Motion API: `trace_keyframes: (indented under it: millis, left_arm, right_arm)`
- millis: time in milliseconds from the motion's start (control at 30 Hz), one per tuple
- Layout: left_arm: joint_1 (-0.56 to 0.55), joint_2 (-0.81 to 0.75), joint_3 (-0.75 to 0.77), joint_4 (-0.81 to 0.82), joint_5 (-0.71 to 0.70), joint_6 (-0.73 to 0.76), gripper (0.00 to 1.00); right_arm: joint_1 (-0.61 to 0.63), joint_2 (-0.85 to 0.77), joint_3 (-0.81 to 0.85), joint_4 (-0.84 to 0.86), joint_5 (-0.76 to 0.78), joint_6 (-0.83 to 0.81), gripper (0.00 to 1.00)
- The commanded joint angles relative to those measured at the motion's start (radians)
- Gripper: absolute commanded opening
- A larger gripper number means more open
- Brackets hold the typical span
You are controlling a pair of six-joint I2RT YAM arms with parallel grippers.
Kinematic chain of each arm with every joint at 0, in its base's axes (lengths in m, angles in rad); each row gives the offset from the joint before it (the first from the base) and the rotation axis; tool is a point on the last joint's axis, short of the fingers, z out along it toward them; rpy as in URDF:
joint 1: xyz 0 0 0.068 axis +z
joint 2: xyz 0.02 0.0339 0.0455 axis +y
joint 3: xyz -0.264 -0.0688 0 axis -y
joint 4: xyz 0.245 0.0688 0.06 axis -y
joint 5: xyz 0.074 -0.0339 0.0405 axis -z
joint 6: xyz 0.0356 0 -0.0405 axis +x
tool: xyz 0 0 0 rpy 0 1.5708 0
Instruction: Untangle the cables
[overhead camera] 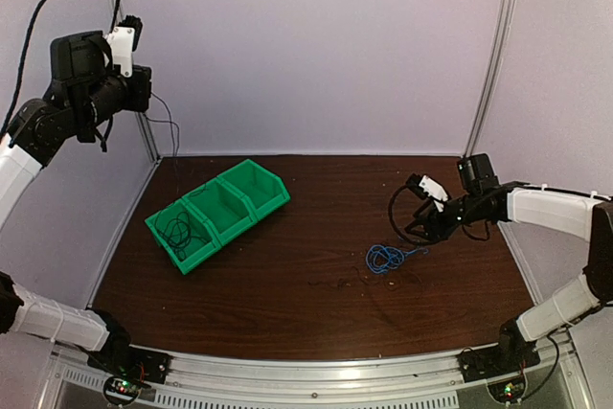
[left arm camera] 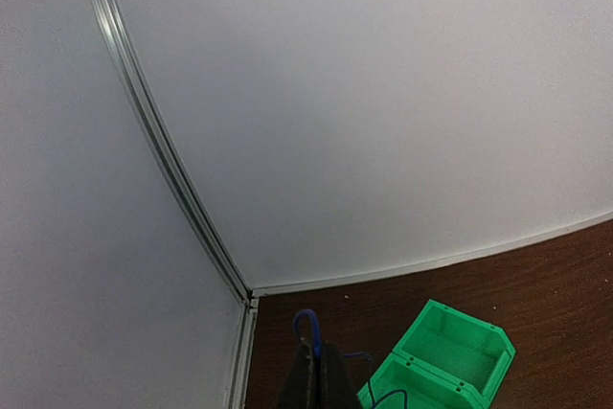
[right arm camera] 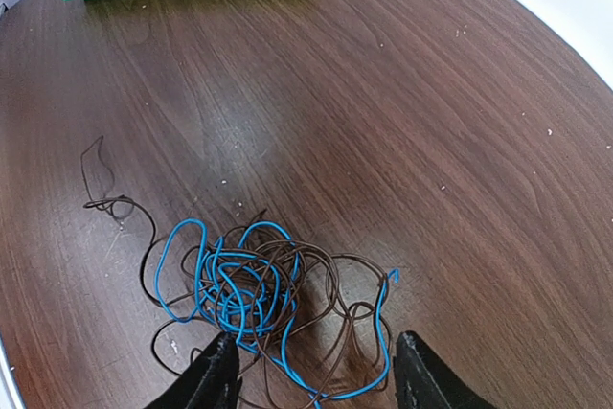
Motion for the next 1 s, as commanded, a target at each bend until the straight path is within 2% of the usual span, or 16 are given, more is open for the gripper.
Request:
trace_keyframes:
  millis: [0,500,967]
  left_arm:
    - [0.036,-0.06,-0.104,-0.002,0.054,-0.083,0.0]
    - [0.221,-0.085,-0.317,0.038,0.187,-0.091,0.0]
    - [0.267,0.068,-0.331,0.198,0.404,-0.172,0.0]
  right_arm:
    - [-0.005,0.024,0.004,-0.022,-0.022,-0.011,0.56]
    - [-0.004,0.034,0.004,-0.031,-0.018,-0.02,0.56]
    - [-0.004,0.025,0.003,-0.044,-0.003,-0.034,0.56]
